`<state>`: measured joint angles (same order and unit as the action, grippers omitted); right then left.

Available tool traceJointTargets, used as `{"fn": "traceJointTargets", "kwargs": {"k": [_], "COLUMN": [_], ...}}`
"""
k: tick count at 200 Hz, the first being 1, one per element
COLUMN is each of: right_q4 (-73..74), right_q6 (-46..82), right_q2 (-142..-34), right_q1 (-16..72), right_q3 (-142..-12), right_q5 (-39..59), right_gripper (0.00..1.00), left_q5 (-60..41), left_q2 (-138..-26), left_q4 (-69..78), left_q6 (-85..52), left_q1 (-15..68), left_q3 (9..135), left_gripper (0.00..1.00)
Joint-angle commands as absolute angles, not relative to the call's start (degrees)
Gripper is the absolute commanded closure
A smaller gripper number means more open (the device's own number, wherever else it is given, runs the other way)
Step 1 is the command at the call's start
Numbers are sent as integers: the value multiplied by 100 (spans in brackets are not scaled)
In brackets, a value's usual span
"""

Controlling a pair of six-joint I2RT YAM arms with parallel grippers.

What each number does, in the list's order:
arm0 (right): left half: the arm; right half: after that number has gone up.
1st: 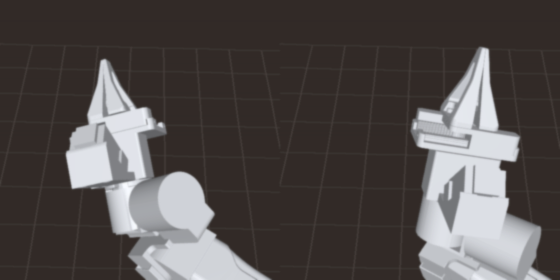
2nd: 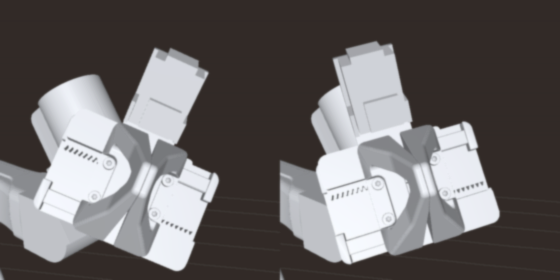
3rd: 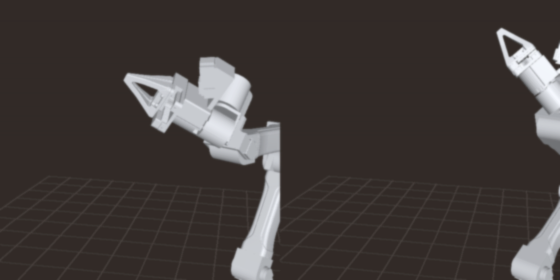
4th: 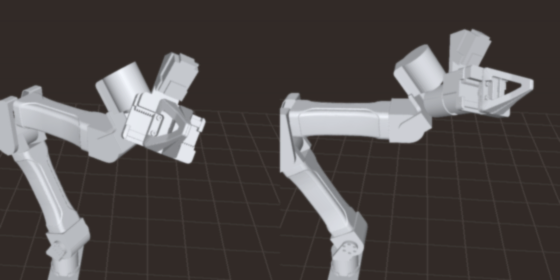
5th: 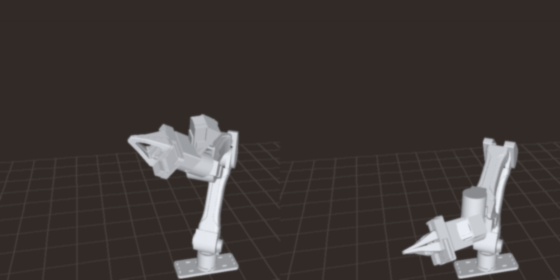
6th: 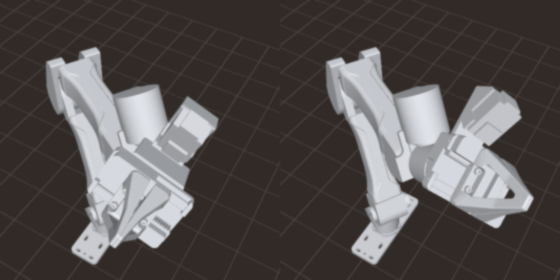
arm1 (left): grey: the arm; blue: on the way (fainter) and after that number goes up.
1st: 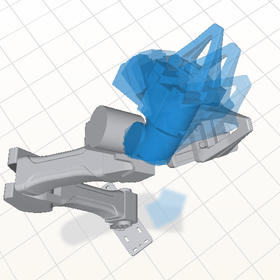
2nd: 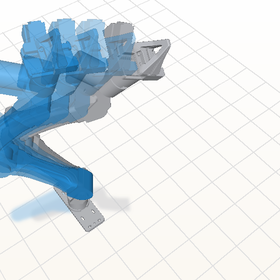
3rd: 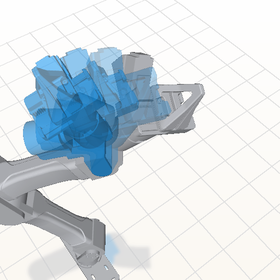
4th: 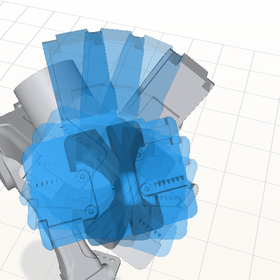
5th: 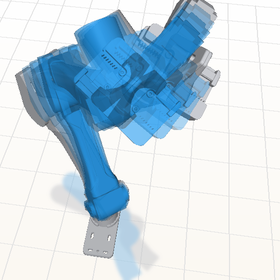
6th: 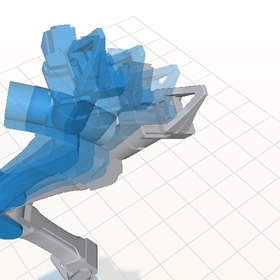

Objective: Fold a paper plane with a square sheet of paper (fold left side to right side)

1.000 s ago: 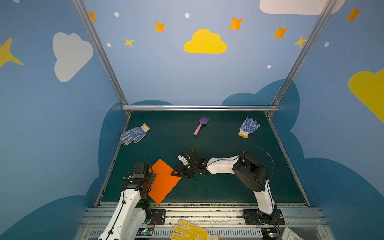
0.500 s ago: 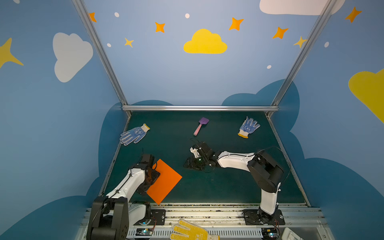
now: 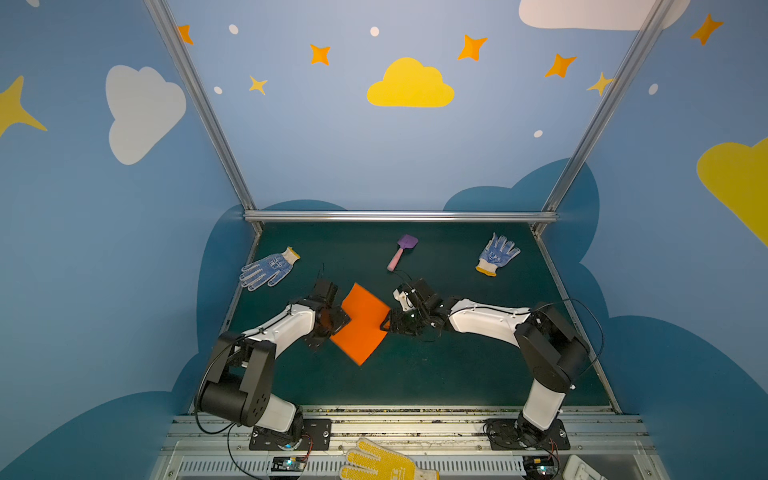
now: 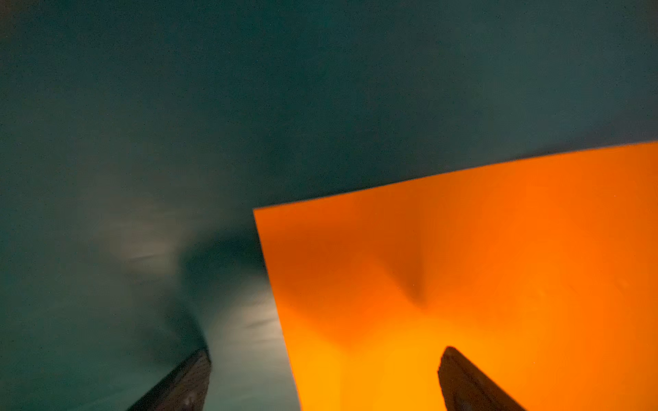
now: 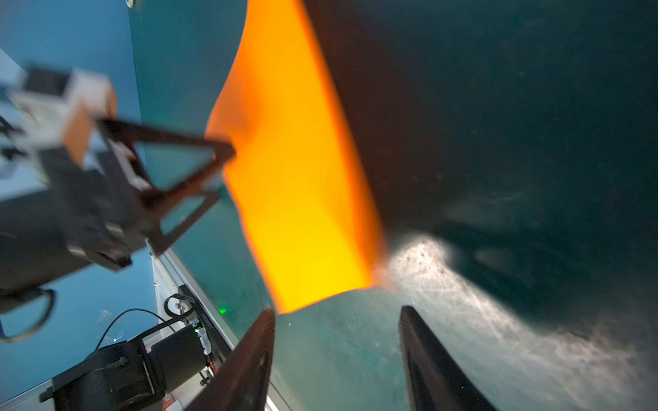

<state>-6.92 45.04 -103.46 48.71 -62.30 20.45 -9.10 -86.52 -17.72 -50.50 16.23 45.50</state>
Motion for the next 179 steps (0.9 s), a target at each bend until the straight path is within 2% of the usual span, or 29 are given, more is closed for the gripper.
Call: {"fn": "traceJointTargets", "kwargs": {"k": [1, 32, 60, 102, 141, 179], "right_q4": [-865, -1030, -1144, -1421, -1462, -1498], "right_q6": [4303, 4108, 3935, 3592, 3472, 3419], "right_q2": [-10217, -10198, -10026, -10070, -10404, -10864], "right_q1": [4836, 4669, 4217, 3404, 2805, 2663], "right_q3": [-6222, -6266, -6224, -6434, -6637, -6922], "right_q5": [1969, 1894, 1936, 2205, 2402, 2503], "right_gripper": [44, 44, 43, 34, 33, 33], "left_q5": [-2017, -1708, -1518, -1780, -1928, -1899], "left_q2": [-8535, -8112, -8192, -9107, -9866, -10447], "left_q4": [44, -415, -395, -753, -733, -777], "left_q6": [-4772, -4617, -4608, -4011, -3804, -3697], "left_q1": [1809, 1795, 1762, 1639, 1613, 1615], "left_q3": [4755, 4755, 4793, 5517, 6057, 6423], "left_gripper": [0, 0, 0, 0, 0, 0]}}
